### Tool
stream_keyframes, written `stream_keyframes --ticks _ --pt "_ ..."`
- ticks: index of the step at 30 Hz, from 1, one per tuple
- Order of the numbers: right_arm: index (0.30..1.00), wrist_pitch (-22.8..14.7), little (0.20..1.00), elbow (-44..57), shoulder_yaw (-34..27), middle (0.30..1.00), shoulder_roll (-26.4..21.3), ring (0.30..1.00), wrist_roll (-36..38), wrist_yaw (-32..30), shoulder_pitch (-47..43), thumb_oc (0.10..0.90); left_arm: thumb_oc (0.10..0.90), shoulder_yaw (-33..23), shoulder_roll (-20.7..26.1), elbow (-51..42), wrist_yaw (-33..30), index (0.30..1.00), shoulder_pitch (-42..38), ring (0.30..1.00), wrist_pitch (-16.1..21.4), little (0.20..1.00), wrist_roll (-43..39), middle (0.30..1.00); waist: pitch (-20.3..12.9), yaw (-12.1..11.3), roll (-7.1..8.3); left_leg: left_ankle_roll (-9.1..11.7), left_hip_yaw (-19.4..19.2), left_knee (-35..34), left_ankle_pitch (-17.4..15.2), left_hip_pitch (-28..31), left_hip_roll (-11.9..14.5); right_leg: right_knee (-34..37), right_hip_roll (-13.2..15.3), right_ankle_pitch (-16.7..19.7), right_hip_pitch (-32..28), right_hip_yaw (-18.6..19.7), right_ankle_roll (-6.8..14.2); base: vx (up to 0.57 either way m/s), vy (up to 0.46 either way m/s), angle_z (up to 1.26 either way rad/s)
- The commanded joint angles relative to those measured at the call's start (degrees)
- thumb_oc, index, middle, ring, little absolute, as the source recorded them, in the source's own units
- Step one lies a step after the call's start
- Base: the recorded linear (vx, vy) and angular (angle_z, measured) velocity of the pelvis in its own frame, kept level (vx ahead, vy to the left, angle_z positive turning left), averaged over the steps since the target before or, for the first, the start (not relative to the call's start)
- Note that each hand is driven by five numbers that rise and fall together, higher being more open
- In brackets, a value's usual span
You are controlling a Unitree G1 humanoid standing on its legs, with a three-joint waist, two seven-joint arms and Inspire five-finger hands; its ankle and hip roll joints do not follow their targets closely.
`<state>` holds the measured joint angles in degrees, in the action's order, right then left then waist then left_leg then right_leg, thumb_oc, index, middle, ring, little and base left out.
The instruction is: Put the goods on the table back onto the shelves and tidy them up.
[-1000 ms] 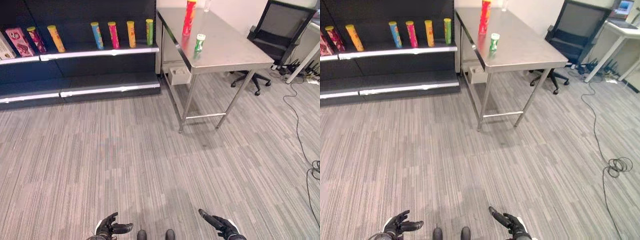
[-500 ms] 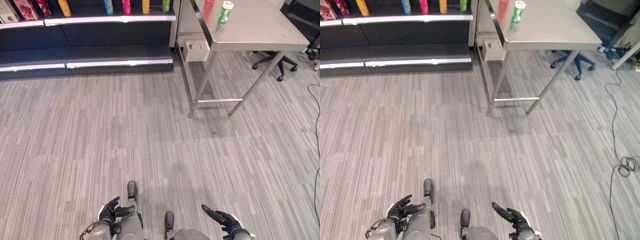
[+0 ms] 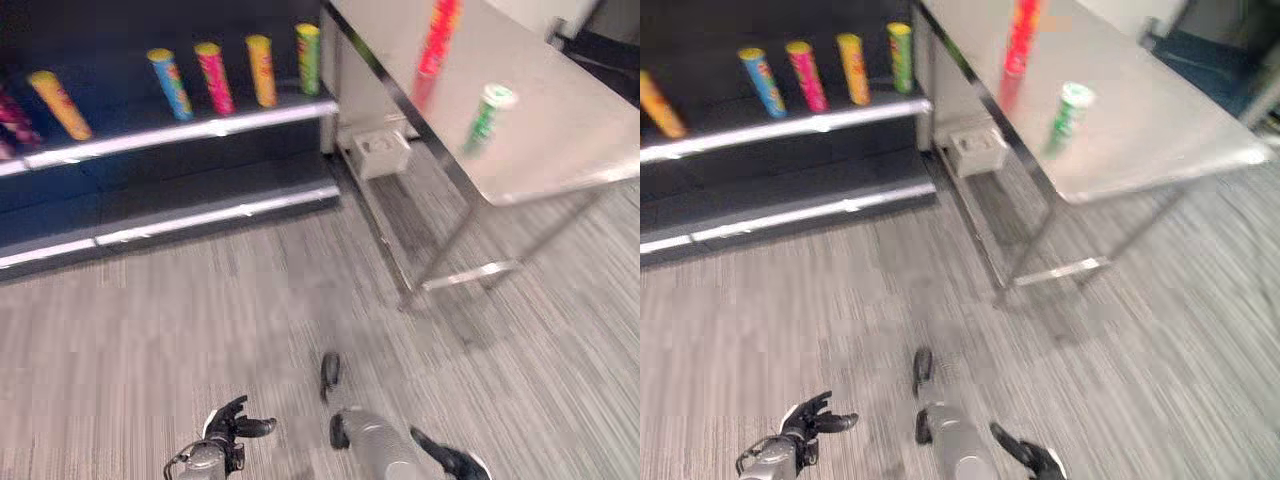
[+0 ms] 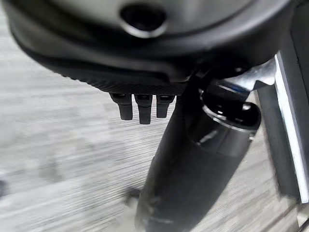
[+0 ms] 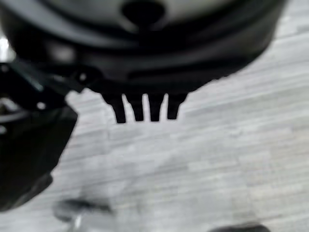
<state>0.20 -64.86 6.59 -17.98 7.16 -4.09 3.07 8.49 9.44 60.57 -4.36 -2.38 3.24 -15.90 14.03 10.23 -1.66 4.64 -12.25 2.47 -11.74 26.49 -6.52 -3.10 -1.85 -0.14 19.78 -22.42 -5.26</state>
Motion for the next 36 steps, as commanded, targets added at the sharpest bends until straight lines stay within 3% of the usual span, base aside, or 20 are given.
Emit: stream_keyframes --ticks 1,3,4,6,7,8,9,11,13,16,22,27,28,29,30,32,33,34,35,36 --pt "0.9 -1.9 0.9 5.2 0.4 0.9 -3.0 0.9 2.2 -0.9 -2.0 0.8 0.8 1.4 5.4 -3.0 1.5 0.9 -2.0 0.9 2.8 0.9 2.0 0.9 -0.6 1.1 3.38 -0.2 2.1 5.3 2.2 -13.9 7.2 7.6 5.2 5.3 -13.0 6.6 13.2 0.42 -0.227 -0.97" --pt "0.9 -1.9 0.9 5.0 0.2 0.9 -3.3 0.9 2.4 -0.7 -1.4 0.8 0.8 2.1 5.4 -4.2 2.0 0.9 -1.8 0.9 2.7 0.9 1.7 0.9 -0.6 1.1 3.42 2.3 0.8 18.6 6.6 -18.3 9.9 8.1 4.3 3.2 -16.3 6.7 11.4 0.3 -0.215 -0.38" --pt "0.9 -1.8 0.9 5.3 0.4 0.9 -3.5 0.9 2.2 -0.8 -1.2 0.8 0.8 2.0 5.6 -5.6 2.1 0.9 -1.4 0.9 2.6 0.9 1.0 0.9 -0.3 0.6 3.63 3.6 1.4 27.5 10.3 -21.5 10.9 8.1 3.6 2.0 -18.0 7.1 9.9 0.26 -0.195 0.04" --pt "0.9 -1.5 0.9 4.8 0.7 0.9 -3.7 0.9 2.5 -1.1 -1.8 0.8 0.8 2.0 5.7 -5.6 1.5 0.9 -1.4 0.9 2.4 0.9 0.7 0.9 0.5 -0.7 4.61 3.3 1.5 36.3 13.1 -26.1 11.9 8.1 2.9 -0.1 -20.5 8.8 8.5 0.24 -0.139 -0.11" --pt "0.9 -1.4 0.9 4.3 0.9 0.9 -3.7 0.9 2.7 -1.2 -2.1 0.8 0.8 2.2 5.4 -5.1 1.5 0.9 -1.6 0.9 2.3 0.9 0.8 0.9 1.1 -1.3 4.67 2.7 0.6 37.6 12.1 -28.8 13.1 8.1 2.7 -0.7 -21.8 9.8 8.2 0.21 -0.038 -0.97" --pt "0.9 -1.4 0.9 4.3 1.1 0.9 -3.6 0.9 3.1 -1.3 -2.2 0.8 0.8 2.2 5.5 -4.9 1.4 0.9 -1.7 0.9 2.3 0.9 0.9 0.9 1.2 -1.7 5.18 1.8 0.0 35.7 11.3 -30.8 13.3 8.1 3.1 -1.0 -22.7 10.6 8.3 0.3 0.092 -1.08" --pt "0.9 -1.3 0.9 4.3 1.5 0.9 -3.4 0.9 3.1 -1.3 -2.6 0.8 0.8 2.1 5.5 -5.0 1.3 0.9 -1.5 0.9 2.3 0.9 0.7 0.9 1.6 -3.0 5.53 0.2 1.0 25.4 9.4 -32.4 12.4 8.1 3.7 -1.5 -23.9 12.6 9.3 0.31 0.186 -0.96" --pt "0.9 -1.3 0.9 4.5 2.8 0.9 -3.6 0.9 2.2 -1.2 -3.3 0.8 0.8 1.8 5.5 -4.9 0.9 0.9 -0.8 0.9 2.4 0.9 0.8 0.9 1.6 -5.0 4.44 -0.1 7.6 9.1 10.2 -31.9 9.8 8.1 3.4 -2.3 -24.6 15.6 10.3 0.25 0.224 -0.76" --pt "0.9 -1.6 0.9 3.8 3.1 0.9 -3.9 0.9 1.5 -1.5 -3.9 0.8 0.8 1.8 5.1 -3.8 0.8 0.9 -0.6 0.9 2.7 0.9 0.7 0.9 1.2 -6.0 3.29 0.3 13.9 1.7 11.1 -30.3 8.9 8.1 2.7 -3.0 -25.5 18.1 10.7 0.19 0.146 -1.68" --pt "0.9 -1.7 0.9 2.9 2.6 0.9 -3.1 0.9 1.5 -1.8 -4.1 0.8 0.8 1.6 4.8 -2.1 0.6 0.9 -0.7 0.9 2.9 0.9 0.5 0.9 -0.2 -5.1 1.94 -0.4 13.6 -3.0 11.4 -26.8 8.7 8.1 3.3 -2.9 -24.5 20.8 10.8 0.17 0.255 -1.37" --pt "0.9 -1.1 0.9 -1.6 0.7 0.9 -1.2 0.9 3.3 -2.1 -4.4 0.8 0.8 1.0 6.0 0.7 0.1 0.9 -2.1 0.9 2.9 0.9 1.2 0.9 -0.6 -3.8 1.9 -1.9 8.2 -6.8 11.3 -24.1 7.8 7.4 5.0 -1.7 -22.0 24.5 12.4 0.06 0.21 -0.76" --pt "0.9 -1.0 0.9 -7.8 -7.6 0.9 -2.3 0.9 8.4 -3.1 -1.7 0.8 0.8 -1.5 8.5 1.8 0.1 0.9 -2.1 0.9 2.9 0.9 0.2 0.9 -0.6 -2.6 2.93 -3.2 4.2 -6.3 9.7 -23.9 7.5 6.4 5.5 -0.8 -19.8 26.7 14.0 0.02 0.13 -0.52" --pt "0.9 -0.9 0.9 -9.0 -11.1 0.9 -3.9 0.9 10.0 -3.6 -0.6 0.8 0.8 -2.2 9.1 1.8 0.4 0.9 -1.8 0.9 2.8 0.9 0.1 0.9 -0.6 -2.2 3.19 -3.4 3.4 -6.5 9.3 -23.3 7.4 6.0 5.6 -0.8 -19.7 27.0 14.5 0.09 0.128 -0.37" --pt "0.9 -1.3 0.9 -10.2 -18.7 0.9 -8.8 0.9 13.3 -5.4 1.4 0.8 0.8 -2.9 9.6 1.8 0.6 0.9 -1.3 0.9 3.0 0.9 0.3 0.9 -1.1 -1.2 3.61 -3.6 2.0 -6.7 8.7 -22.7 7.4 5.6 5.8 -0.7 -19.4 27.5 15.2 0.08 0.09 -0.43" --pt "0.9 -1.3 0.9 -10.2 -18.8 0.9 -8.8 0.9 13.3 -5.4 1.4 0.8 0.8 -2.8 9.6 1.8 0.6 0.9 -1.4 0.9 3.0 0.9 0.3 0.9 -1.3 -1.3 3.59 -3.6 1.9 -6.7 8.8 -22.9 7.5 5.6 5.8 -0.5 -19.2 27.6 15.1 0.08 0.079 -0.36" --pt "0.9 -2.0 0.9 -8.8 -24.9 0.9 -13.8 0.9 15.0 -8.1 2.5 0.8 0.8 -3.3 9.5 1.8 0.7 0.9 -1.1 0.9 3.1 0.9 0.9 0.9 -1.6 -0.6 3.77 -3.7 0.6 -6.9 8.3 -22.2 7.6 5.2 6.0 -0.5 -18.9 27.7 15.9 0.05 0.044 -0.3" --pt "0.9 -2.4 0.9 -6.0 -27.5 0.9 -16.2 0.9 15.1 -9.4 2.9 0.8 0.8 -3.3 9.2 1.7 0.6 0.9 -1.1 0.9 3.1 0.9 1.1 0.9 -2.0 -0.3 3.88 -3.7 0.3 -7.0 8.1 -22.1 7.5 5.1 6.0 -0.4 -18.7 27.7 16.0 0.09 0.075 -0.32" --pt "0.9 -3.9 0.9 2.4 -32.6 0.9 -21.6 0.9 13.9 -13.0 4.5 0.8 0.8 -3.5 8.4 1.4 0.0 0.9 -1.0 0.9 3.3 0.9 1.3 0.9 -1.9 0.7 4.04 -3.8 0.4 -7.0 7.7 -21.3 7.6 4.9 5.9 -0.4 -19.1 28.2 16.2 0.08 0.064 -0.29" --pt "0.9 -4.4 0.9 9.2 -34.6 0.9 -23.3 0.9 12.0 -15.0 5.5 0.8 0.8 -3.9 8.1 1.1 -0.2 0.9 -0.9 0.9 3.2 0.9 1.2 0.9 -2.1 0.9 4.06 -3.8 0.4 -7.0 7.6 -21.2 7.6 5.2 5.7 -0.4 -19.1 28.5 16.2 0.05 0.041 -0.15" --pt "0.9 -4.2 0.9 9.5 -34.8 0.9 -23.1 0.9 11.9 -15.1 5.7 0.8 0.8 -3.8 8.1 1.0 -0.2 0.9 -1.0 0.9 3.2 0.9 1.2 0.9 -2.2 0.7 4.06 -3.7 0.3 -7.1 7.9 -21.4 7.6 5.2 5.7 -0.2 -18.8 28.6 16.1 0.05 0.015 -0.11"
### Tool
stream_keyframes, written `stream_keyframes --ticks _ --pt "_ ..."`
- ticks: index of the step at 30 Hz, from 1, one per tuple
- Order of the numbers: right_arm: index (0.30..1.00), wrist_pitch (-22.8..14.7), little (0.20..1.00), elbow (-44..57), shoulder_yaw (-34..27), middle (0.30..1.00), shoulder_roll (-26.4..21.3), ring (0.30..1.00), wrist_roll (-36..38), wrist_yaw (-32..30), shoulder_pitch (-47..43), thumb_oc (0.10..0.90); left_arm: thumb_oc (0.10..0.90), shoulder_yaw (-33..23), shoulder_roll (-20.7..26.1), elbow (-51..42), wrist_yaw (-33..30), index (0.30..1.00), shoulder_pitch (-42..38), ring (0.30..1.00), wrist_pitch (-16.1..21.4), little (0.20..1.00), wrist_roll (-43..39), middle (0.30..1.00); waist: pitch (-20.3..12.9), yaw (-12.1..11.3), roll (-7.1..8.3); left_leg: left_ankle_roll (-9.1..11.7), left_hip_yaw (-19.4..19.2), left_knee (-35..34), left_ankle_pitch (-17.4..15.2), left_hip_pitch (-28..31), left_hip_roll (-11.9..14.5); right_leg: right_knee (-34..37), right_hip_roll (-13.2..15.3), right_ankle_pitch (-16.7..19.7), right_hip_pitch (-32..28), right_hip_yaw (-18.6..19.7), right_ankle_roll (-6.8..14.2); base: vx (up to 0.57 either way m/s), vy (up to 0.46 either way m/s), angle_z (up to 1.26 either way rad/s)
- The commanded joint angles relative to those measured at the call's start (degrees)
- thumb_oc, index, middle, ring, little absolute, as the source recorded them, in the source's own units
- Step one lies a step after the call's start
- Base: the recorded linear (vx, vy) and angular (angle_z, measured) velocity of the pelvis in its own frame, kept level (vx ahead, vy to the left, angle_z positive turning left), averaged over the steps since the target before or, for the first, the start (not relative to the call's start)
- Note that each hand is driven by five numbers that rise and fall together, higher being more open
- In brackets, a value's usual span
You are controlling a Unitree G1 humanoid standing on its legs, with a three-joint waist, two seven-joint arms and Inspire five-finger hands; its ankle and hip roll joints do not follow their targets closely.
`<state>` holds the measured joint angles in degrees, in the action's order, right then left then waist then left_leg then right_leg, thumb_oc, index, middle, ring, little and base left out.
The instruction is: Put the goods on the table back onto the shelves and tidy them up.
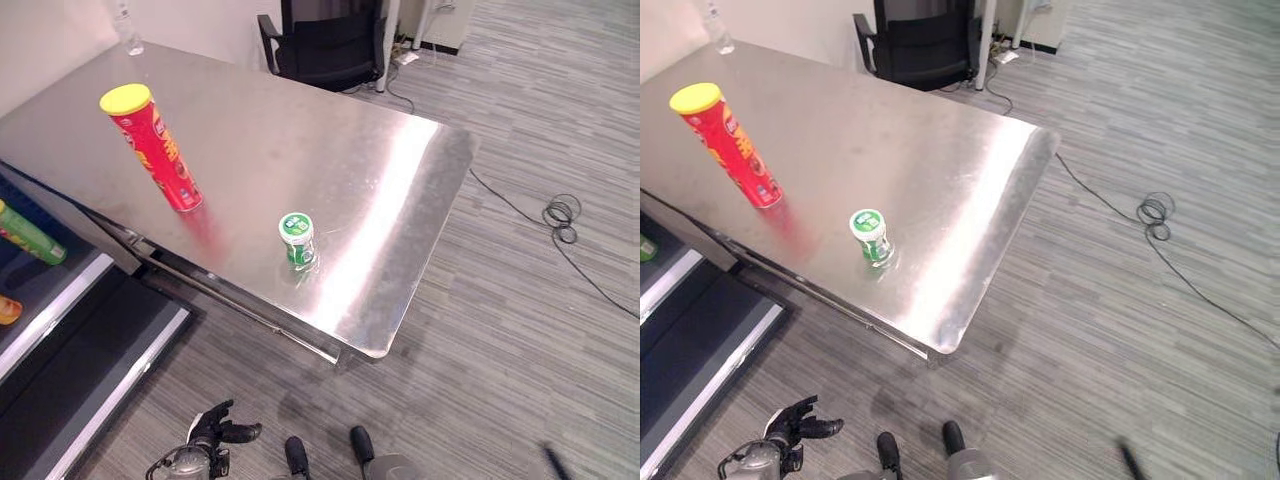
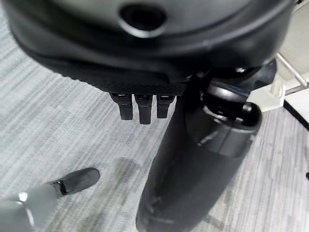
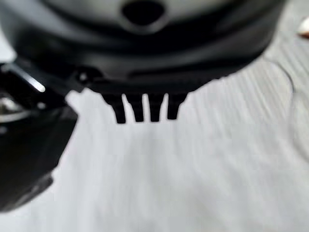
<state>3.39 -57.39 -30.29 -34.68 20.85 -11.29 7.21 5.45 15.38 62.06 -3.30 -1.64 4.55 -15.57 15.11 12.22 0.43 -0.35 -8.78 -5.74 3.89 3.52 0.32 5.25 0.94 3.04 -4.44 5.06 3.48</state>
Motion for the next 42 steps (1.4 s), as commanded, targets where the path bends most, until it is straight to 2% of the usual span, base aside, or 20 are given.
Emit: stream_keyframes --ticks 1,3,4,5,8,9,11,12,15,19,21,22,27,28,29,32,37,42 --pt "0.9 -8.3 0.9 16.0 -1.1 0.9 -10.0 0.9 -7.0 -10.7 2.5 0.8 0.8 -1.5 1.2 -0.9 -1.4 0.9 -1.2 0.9 1.8 0.9 0.8 0.9 -3.8 -0.9 1.99 1.2 -2.9 1.1 -8.5 2.3 0.9 -2.7 2.8 -3.9 4.6 1.0 7.1 0.03 0.001 -0.05" --pt "0.9 -8.1 0.9 16.3 -1.2 0.9 -9.8 0.9 -7.2 -10.8 2.6 0.8 0.8 -1.4 1.2 -0.9 -1.4 0.9 -1.3 0.9 1.8 0.9 0.8 0.9 -3.9 -1.1 2.0 1.2 -3.0 1.0 -8.1 2.1 0.9 -2.7 2.8 -3.7 4.9 1.1 7.1 0.02 -0.016 -0.02" --pt "0.9 -10.8 0.9 25.7 -1.4 0.9 -16.5 0.9 -9.6 -11.7 -1.7 0.8 0.8 -0.4 0.6 -1.1 -1.4 0.9 -1.3 0.9 1.8 0.9 0.9 0.9 -4.5 -2.0 2.43 1.3 -2.7 1.0 -8.2 2.7 1.2 -2.5 2.8 -4.0 4.1 0.4 6.7 0.04 -0.043 -0.05" --pt "0.9 -11.8 0.9 30.6 -0.9 0.9 -18.5 0.9 -10.0 -9.9 -2.9 0.8 0.8 -0.2 0.4 -1.3 -1.1 0.9 -1.1 0.9 1.8 0.9 0.9 0.9 -4.5 -2.2 2.61 1.4 -2.5 1.0 -8.6 3.2 1.3 -2.5 2.8 -4.5 3.4 0.0 6.6 0.03 -0.047 0.0" --pt "0.9 -13.6 0.9 36.3 1.3 0.9 -21.0 0.9 -9.7 -7.4 -5.9 0.8 0.8 0.2 0.5 -1.6 -0.5 0.9 -0.9 0.9 1.8 0.9 1.0 0.9 -4.9 -2.9 3.0 1.6 -2.4 0.9 -8.3 3.3 1.4 -2.2 2.9 -4.4 3.0 -0.6 6.4 0.0 -0.047 0.14" --pt "0.9 -15.0 0.9 42.1 4.9 0.9 -23.8 0.9 -9.6 -3.9 -9.1 0.8 0.8 1.0 0.8 -2.0 0.2 0.9 -0.7 0.9 1.9 0.9 1.2 0.9 -5.0 -4.0 3.32 1.9 -2.1 0.8 -8.1 3.5 1.6 -1.9 2.9 -4.5 2.4 -1.4 6.2 0.0 -0.079 0.14" --pt "0.9 -16.3 0.9 47.2 8.1 0.9 -24.6 0.9 -7.7 0.0 -11.5 0.8 0.8 1.5 0.9 -2.7 0.9 0.9 -0.1 0.9 1.9 0.9 1.4 0.9 -5.3 -4.6 3.44 2.1 -1.9 0.8 -8.0 3.5 1.8 -1.9 3.0 -4.7 2.2 -2.0 6.1 -0.01 -0.062 0.15" --pt "0.9 -16.2 0.9 47.3 8.1 0.9 -24.6 0.9 -7.6 0.1 -11.6 0.8 0.8 1.4 1.0 -2.8 0.9 0.9 -0.1 0.9 1.8 0.9 1.4 0.9 -5.3 -4.5 3.45 2.1 -1.8 0.8 -8.0 3.5 1.8 -1.9 3.0 -4.7 2.1 -2.0 6.1 0.0 -0.04 0.27" --pt "0.9 -17.6 0.9 52.1 13.6 0.9 -25.0 0.9 -2.4 6.5 -15.4 0.8 0.8 2.1 1.1 -4.1 1.8 0.9 0.8 0.9 2.2 0.9 0.8 0.9 -5.6 -5.4 3.36 2.5 -1.4 0.8 -7.7 3.6 1.9 -1.8 3.3 -5.0 1.4 -3.3 5.8 -0.01 -0.045 0.3" --pt "0.9 -16.9 0.9 55.7 21.6 0.9 -24.5 0.9 7.1 15.9 -19.2 0.8 0.8 2.3 1.1 -4.5 3.2 0.9 1.6 0.9 2.2 0.9 0.4 0.9 -5.6 -6.3 2.72 3.0 -1.0 0.8 -7.3 3.7 2.0 -2.0 3.6 -5.6 0.6 -4.7 5.6 -0.01 -0.042 0.31" --pt "0.9 -16.1 0.9 56.8 26.1 0.9 -24.7 0.9 9.1 19.4 -21.0 0.8 0.8 2.6 0.9 -4.6 3.8 0.9 1.9 0.9 2.4 0.9 0.2 0.9 -5.6 -6.6 2.19 3.2 -0.7 0.8 -7.3 3.9 1.9 -2.2 3.7 -5.9 0.1 -5.4 5.5 -0.01 -0.033 0.25" --pt "0.9 -15.2 0.9 55.8 29.8 0.9 -25.1 0.9 9.7 21.5 -22.5 0.8 0.8 2.8 0.6 -5.0 4.0 0.9 2.3 0.9 2.5 0.9 -0.8 0.9 -5.8 -6.9 1.45 3.4 -0.3 0.8 -7.2 4.2 1.8 -2.2 4.1 -6.1 -0.5 -6.3 5.4 0.0 -0.026 0.25" --pt "0.9 -14.8 0.9 53.0 34.8 0.9 -24.5 0.9 7.0 21.5 -25.6 0.8 0.8 3.0 0.0 -4.9 3.8 0.9 2.6 0.9 2.7 0.9 -1.6 0.9 -5.8 -7.4 0.7 3.6 0.5 0.9 -7.0 4.3 1.8 -2.4 4.4 -6.5 -1.3 -7.4 5.3 0.0 -0.02 0.05" --pt "0.9 -15.2 0.9 52.4 36.8 0.9 -25.1 0.9 2.5 20.2 -27.4 0.8 0.8 3.2 -0.2 -5.0 3.6 0.9 2.7 0.9 2.8 0.9 -1.9 0.9 -5.9 -7.6 0.52 3.7 0.8 0.9 -6.8 4.2 1.8 -2.4 4.5 -6.6 -1.6 -7.9 5.2 0.0 0.0 0.0" --pt "0.9 -15.2 0.9 52.4 36.9 0.9 -25.0 0.9 2.5 20.1 -27.5 0.8 0.8 3.2 -0.3 -5.0 3.6 0.9 2.7 0.9 2.8 0.9 -1.9 0.9 -5.9 -7.6 0.51 3.7 0.8 0.9 -6.8 4.2 1.8 -2.4 4.5 -6.6 -1.6 -7.9 5.2 0.01 -0.03 0.08" --pt "0.9 -15.9 0.9 52.9 39.4 0.9 -26.8 0.9 -5.9 17.9 -29.9 0.8 0.8 3.1 -0.6 -4.9 2.9 0.9 2.9 0.9 2.9 0.9 -1.8 0.9 -5.9 -7.9 0.4 3.9 1.3 0.8 -6.6 4.3 1.9 -2.3 4.5 -6.7 -2.0 -8.7 5.2 0.02 -0.023 0.17" --pt "0.9 -16.5 0.9 52.9 44.0 0.9 -28.7 0.9 -12.1 16.9 -32.3 0.8 0.8 3.6 -1.3 -4.2 2.6 0.9 3.5 0.9 3.0 0.9 -1.6 0.9 -5.7 -8.7 0.92 4.2 2.4 0.7 -6.2 4.0 2.3 -2.1 4.3 -7.1 -2.6 -10.3 5.0 0.01 -0.03 0.18" --pt "0.9 -16.5 0.9 50.2 47.7 0.9 -28.3 0.9 -15.4 15.2 -34.7 0.8 0.8 3.6 -1.7 -3.4 1.9 0.9 3.6 0.9 3.2 0.9 -2.1 0.9 -5.6 -9.4 1.47 4.4 3.2 0.7 -6.0 3.8 2.5 -1.9 4.2 -7.2 -3.2 -11.4 4.9 0.0 -0.021 0.21"
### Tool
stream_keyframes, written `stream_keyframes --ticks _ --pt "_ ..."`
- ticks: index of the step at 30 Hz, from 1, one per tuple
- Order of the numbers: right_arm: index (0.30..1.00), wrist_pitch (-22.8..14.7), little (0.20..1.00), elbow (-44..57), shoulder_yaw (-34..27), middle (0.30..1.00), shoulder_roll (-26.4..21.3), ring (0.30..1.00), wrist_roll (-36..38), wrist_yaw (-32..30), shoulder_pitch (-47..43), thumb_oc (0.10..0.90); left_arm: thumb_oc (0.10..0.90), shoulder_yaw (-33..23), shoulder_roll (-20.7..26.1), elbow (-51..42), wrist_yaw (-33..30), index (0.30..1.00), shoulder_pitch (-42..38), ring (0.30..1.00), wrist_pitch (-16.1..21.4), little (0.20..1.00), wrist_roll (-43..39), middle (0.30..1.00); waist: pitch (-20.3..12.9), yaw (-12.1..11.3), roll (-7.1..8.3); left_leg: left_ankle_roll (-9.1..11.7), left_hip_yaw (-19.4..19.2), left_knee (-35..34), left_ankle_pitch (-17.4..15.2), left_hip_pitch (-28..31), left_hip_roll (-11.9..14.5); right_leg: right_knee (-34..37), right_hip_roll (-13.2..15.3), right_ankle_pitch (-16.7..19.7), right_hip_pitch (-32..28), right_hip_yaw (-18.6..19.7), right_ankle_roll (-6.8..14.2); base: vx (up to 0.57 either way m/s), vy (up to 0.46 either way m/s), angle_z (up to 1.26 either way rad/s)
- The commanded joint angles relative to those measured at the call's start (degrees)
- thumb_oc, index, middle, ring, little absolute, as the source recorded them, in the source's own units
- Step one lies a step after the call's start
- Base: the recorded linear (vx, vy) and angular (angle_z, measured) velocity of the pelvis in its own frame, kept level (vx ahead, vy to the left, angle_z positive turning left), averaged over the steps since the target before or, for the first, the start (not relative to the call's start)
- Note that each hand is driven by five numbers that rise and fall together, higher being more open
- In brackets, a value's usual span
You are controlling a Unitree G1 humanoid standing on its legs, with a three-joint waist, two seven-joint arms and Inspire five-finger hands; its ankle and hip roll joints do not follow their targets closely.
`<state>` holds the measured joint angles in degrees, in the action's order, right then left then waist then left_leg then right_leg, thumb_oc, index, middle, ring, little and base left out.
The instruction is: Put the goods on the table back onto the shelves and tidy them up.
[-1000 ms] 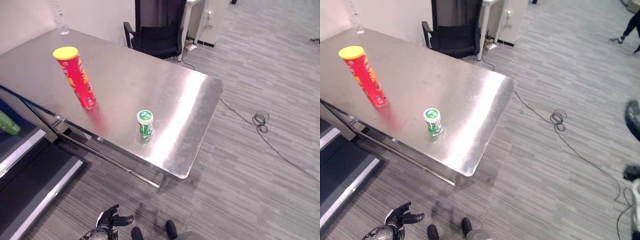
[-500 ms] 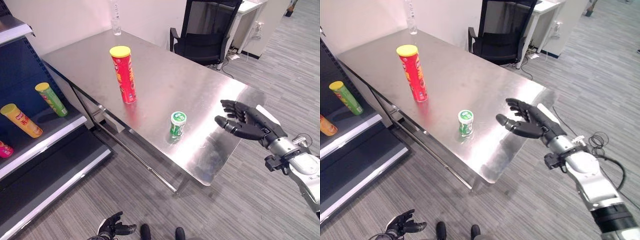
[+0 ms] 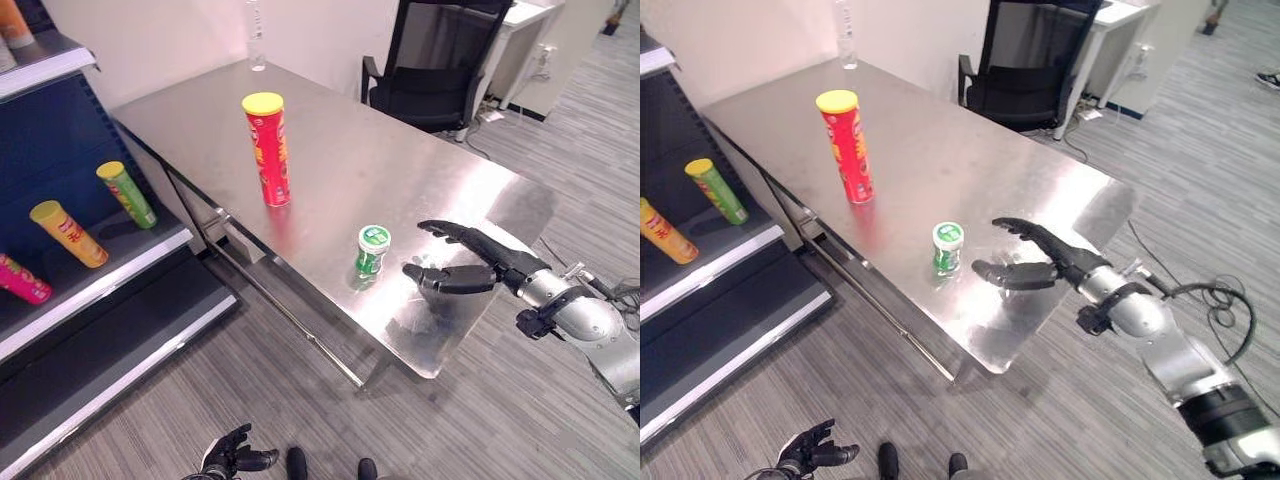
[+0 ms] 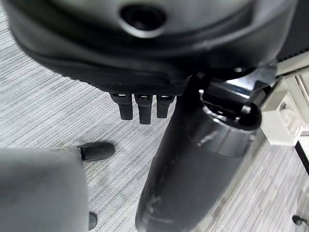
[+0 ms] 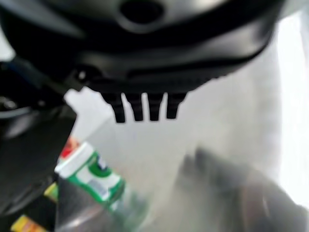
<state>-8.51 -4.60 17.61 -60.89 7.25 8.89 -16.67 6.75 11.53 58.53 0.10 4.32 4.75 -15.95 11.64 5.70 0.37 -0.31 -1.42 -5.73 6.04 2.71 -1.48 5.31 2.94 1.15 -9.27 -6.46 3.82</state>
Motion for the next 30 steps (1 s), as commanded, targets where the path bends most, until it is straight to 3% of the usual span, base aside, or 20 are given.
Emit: stream_keyframes --ticks 1,9,30 --pt "0.9 -4.4 0.9 -3.5 0.5 0.9 -1.9 0.9 -2.7 -5.5 -11.4 0.8 0.8 2.4 2.1 0.2 -1.7 0.9 -2.4 0.9 3.0 0.9 -1.8 0.9 -2.1 -3.1 1.64 4.4 -4.0 0.7 -8.2 4.6 4.3 -2.0 2.2 -5.3 1.6 -0.1 4.5 0.01 -0.02 0.15" --pt "0.9 -3.8 0.9 -7.3 3.1 0.9 -1.7 0.9 -5.9 -7.0 -13.0 0.8 0.8 2.5 2.1 -0.2 -2.7 0.9 -2.1 0.9 3.2 0.9 -2.7 0.9 -1.4 -4.6 2.6 4.9 -2.2 0.7 -7.6 3.5 4.6 -2.0 2.3 -5.8 1.4 -2.3 4.3 -0.01 -0.025 0.14" --pt "0.9 -3.3 0.9 -10.0 3.2 0.9 0.9 0.9 -5.4 -8.6 -14.0 0.8 0.8 2.6 2.3 -0.4 -3.1 0.9 -2.1 0.9 3.3 0.9 -3.5 0.9 -1.1 -6.5 2.72 5.8 1.3 0.7 -6.8 1.7 4.3 -2.3 2.4 -6.5 0.9 -6.6 3.8 0.01 -0.02 0.13"
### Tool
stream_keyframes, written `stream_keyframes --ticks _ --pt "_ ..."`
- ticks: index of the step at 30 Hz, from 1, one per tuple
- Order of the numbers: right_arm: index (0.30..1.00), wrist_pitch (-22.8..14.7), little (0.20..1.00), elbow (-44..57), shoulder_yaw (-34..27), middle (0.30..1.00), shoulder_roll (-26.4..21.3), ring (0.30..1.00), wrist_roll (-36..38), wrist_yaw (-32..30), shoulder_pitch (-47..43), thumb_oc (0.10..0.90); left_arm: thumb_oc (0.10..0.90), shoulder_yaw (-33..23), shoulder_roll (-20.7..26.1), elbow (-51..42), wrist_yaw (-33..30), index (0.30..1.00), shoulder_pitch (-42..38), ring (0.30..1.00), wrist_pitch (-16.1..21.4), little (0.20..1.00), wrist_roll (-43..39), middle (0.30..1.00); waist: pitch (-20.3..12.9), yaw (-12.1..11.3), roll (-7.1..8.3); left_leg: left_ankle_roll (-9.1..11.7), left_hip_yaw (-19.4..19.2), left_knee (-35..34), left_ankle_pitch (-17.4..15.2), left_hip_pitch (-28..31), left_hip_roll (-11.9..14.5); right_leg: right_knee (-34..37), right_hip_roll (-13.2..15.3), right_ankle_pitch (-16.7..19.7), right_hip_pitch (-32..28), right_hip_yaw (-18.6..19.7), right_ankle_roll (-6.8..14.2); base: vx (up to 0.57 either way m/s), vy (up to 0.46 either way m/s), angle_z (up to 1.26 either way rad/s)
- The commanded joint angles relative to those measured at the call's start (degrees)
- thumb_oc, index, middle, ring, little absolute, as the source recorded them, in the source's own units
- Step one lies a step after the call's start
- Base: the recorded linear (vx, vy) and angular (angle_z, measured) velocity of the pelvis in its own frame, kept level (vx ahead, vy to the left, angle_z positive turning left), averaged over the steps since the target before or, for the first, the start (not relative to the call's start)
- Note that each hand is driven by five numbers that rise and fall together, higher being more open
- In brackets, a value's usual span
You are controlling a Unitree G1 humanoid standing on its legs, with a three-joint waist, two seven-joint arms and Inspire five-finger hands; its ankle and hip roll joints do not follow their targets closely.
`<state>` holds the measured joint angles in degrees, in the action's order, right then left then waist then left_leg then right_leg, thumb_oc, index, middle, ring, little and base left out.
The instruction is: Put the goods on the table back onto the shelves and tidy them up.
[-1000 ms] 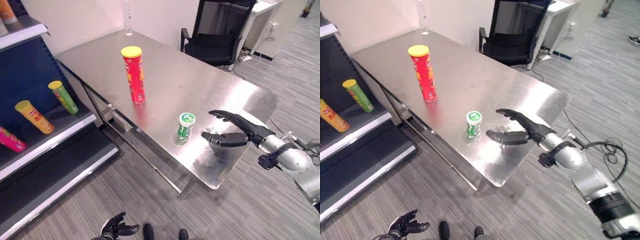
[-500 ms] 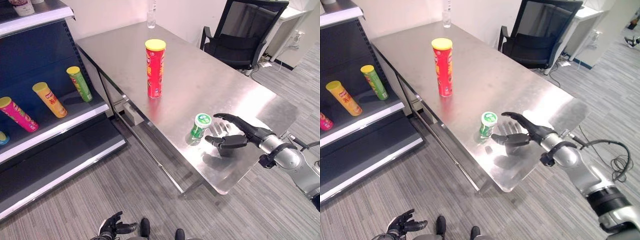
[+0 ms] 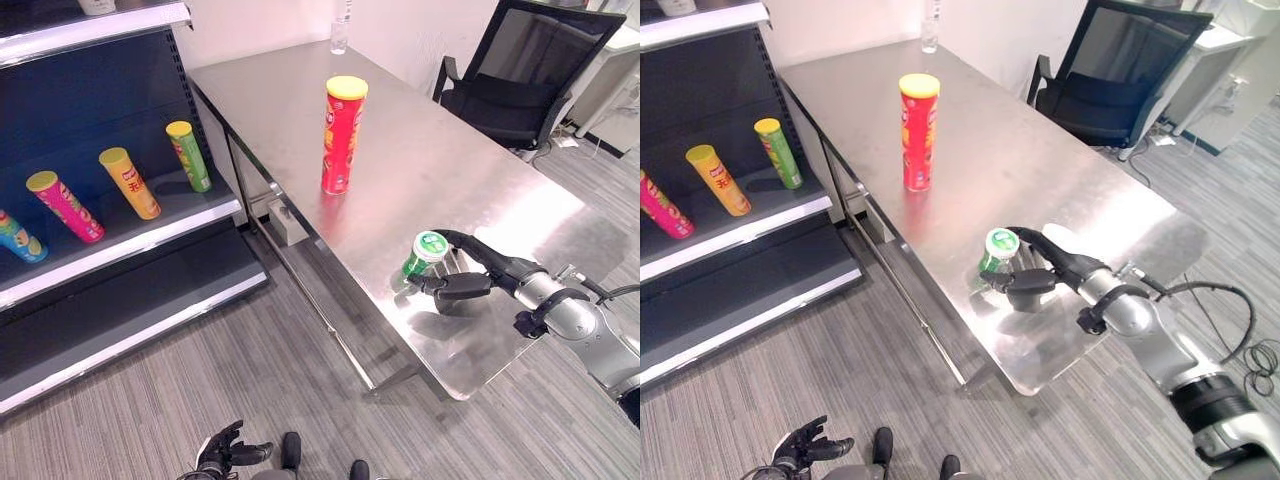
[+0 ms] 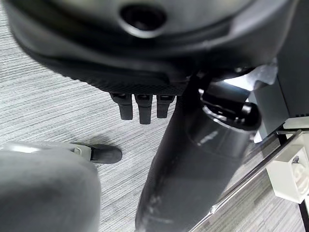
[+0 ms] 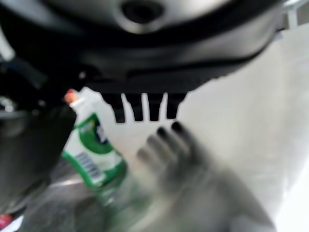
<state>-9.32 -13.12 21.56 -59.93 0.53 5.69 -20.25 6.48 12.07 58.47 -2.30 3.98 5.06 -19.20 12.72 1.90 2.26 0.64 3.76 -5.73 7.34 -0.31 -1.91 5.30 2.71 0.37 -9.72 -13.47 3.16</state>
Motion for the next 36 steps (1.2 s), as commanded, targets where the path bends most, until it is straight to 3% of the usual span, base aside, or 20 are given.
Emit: stream_keyframes --ticks 1,3,4,5,21,26,32,36 --pt "0.9 -2.4 0.9 -1.8 -0.7 0.9 0.2 0.9 1.1 -5.5 -10.6 0.8 0.8 2.9 1.8 -0.3 -0.7 0.9 -1.8 0.9 3.0 0.9 -0.2 0.9 -2.1 -2.8 0.83 4.8 -3.8 0.7 -8.1 4.7 4.7 -2.3 2.6 -5.8 1.4 0.3 4.4 0.02 -0.018 0.12" --pt "0.9 -2.4 0.9 -2.2 -0.6 0.9 0.4 0.9 0.7 -6.0 -10.8 0.8 0.8 2.9 1.9 -0.3 -0.8 0.9 -1.8 0.9 3.0 0.9 -0.3 0.9 -2.1 -2.9 0.86 4.9 -3.5 0.7 -8.1 4.6 4.7 -2.3 2.6 -5.8 1.4 0.0 4.4 0.01 -0.019 0.06" --pt "0.554 -2.3 0.554 -2.4 -0.6 0.554 0.5 0.554 0.2 -6.5 -10.9 0.569 0.8 2.9 1.9 -0.5 -0.9 0.9 -1.7 0.9 3.0 0.9 -0.3 0.9 -2.2 -3.0 0.86 4.9 -3.4 0.7 -8.1 4.5 4.7 -2.3 2.6 -5.9 1.4 -0.1 4.4 0.0 0.0 0.0" --pt "0.3 -2.2 0.3 -3.3 -0.4 0.3 0.9 0.3 -0.8 -7.3 -11.4 0.4 0.8 2.9 1.9 -0.6 -1.1 0.9 -1.8 0.9 3.0 0.9 -0.5 0.9 -2.2 -3.1 0.89 4.9 -3.3 0.7 -8.1 4.5 4.6 -2.3 2.6 -5.9 1.4 -0.1 4.4 0.0 0.0 0.0" --pt "0.3 -1.7 0.3 -2.4 -2.2 0.3 2.5 0.3 -4.6 -10.3 -11.0 0.4 0.8 1.7 2.2 -1.2 -2.0 0.9 -1.4 0.9 2.9 0.9 -0.8 0.9 -2.5 -3.4 0.9 4.7 -3.1 0.7 -8.5 5.2 4.9 -2.1 2.3 -6.3 0.6 -0.2 4.0 0.0 -0.003 0.0" --pt "0.3 -2.5 0.3 4.3 -6.3 0.3 -0.6 0.3 -4.6 -10.4 -8.4 0.4 0.8 0.7 2.5 -1.0 -2.0 0.9 -1.4 0.9 2.7 0.9 -0.1 0.9 -2.8 -2.8 1.03 4.8 -3.5 0.7 -8.6 5.5 5.1 -2.0 2.1 -6.5 0.6 0.2 3.9 0.0 -0.007 -0.01" --pt "0.3 -6.1 0.3 20.7 -16.3 0.3 -6.7 0.3 0.6 -9.6 -5.9 0.4 0.8 -0.6 2.5 -2.8 -1.3 0.9 -0.3 0.9 2.8 0.9 -0.1 0.9 -3.5 -1.8 1.34 5.1 -4.3 0.7 -8.9 6.1 5.9 -1.5 1.3 -6.4 0.5 1.5 3.8 0.0 -0.045 -0.03" --pt "0.3 -7.8 0.3 25.6 -18.7 0.3 -6.0 0.3 4.1 -10.9 -10.4 0.4 0.8 -0.9 3.2 -3.4 -1.4 0.9 -0.4 0.9 3.0 0.9 -0.9 0.9 -3.2 -2.3 2.05 5.6 -4.2 2.6 -8.7 4.8 6.5 -0.8 0.8 -6.4 0.7 2.0 3.4 -0.05 -0.091 0.03"
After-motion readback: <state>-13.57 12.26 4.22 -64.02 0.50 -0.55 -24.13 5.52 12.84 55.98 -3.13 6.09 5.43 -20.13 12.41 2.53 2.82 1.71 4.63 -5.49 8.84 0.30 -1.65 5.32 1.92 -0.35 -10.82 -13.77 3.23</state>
